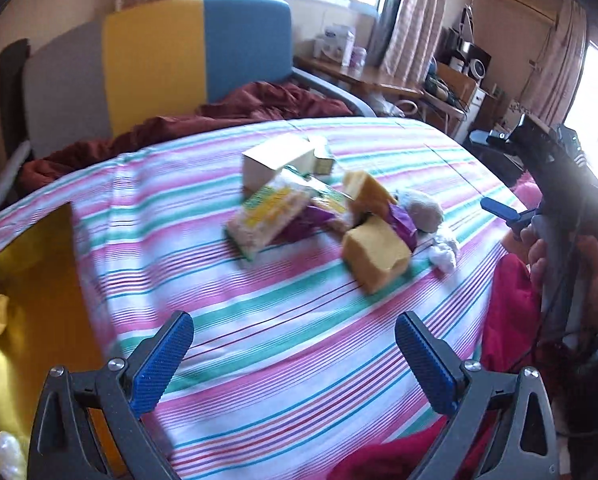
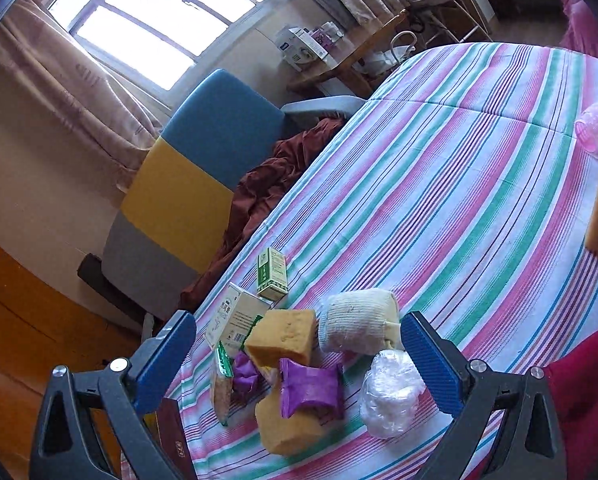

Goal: Organize objects
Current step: 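Return both grippers to the items and grasp a yellow sponge with the left gripper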

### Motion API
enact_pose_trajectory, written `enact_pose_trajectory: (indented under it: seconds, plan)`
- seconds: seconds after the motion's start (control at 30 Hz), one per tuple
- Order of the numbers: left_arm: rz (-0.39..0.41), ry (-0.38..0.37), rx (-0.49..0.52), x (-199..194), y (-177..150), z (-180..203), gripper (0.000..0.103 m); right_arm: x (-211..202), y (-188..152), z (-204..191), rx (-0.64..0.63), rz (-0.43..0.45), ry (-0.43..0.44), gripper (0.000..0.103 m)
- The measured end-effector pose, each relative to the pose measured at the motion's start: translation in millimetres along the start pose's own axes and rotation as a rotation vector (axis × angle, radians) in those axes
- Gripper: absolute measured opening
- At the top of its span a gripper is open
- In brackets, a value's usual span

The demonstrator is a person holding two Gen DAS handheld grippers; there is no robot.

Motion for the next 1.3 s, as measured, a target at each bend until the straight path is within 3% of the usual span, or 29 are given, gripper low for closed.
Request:
enact_pose_trajectory:
  seconds: [0.3, 0.6, 0.7, 0.83, 1.07, 1.2, 1.3]
  plan:
    - [-0.108, -0.06, 0.073, 72, 21, 58, 0.103, 6, -3, 1, 0.005, -0.039, 0.047, 0.103]
    - [-0.171, -0.042, 0.099, 131, 31, 84, 0.102, 10, -5, -1, 0.004, -0.066, 0.071, 0.103]
    - [-0.192, -0.046, 0.089, 142, 26, 79, 0.067, 12, -6, -2, 0.001, -0.078, 0.077, 0.103]
    - [-0.162, -0.133, 0.042, 125, 15, 60, 0.061, 13, -6, -5, -0.015, -0.084, 0.074, 0.103]
    - [-0.105, -0.124, -0.012, 79, -24, 9, 0.061, 16, -8, -6, -0.022, -0.103, 0.065, 0.103]
    - [-0.081, -0.112, -0.051, 58, -44, -9, 0.06, 25, -13, -13, -0.062, -0.166, 0.071, 0.103]
    - [-0.073, -0.117, -0.043, 56, -49, -12, 0.06, 39, -23, -25, -0.137, -0.264, 0.089, 0.103]
Point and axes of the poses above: each gripper's, at about its wrist camera, not at the fingertips, and x roughly the way its jaws point, z to its right, y to its top, the point moved 5 cm from there along x, roughly the way its jaws point, and after that the axes turned 6 degrees about -x, right-handed, at the moved point
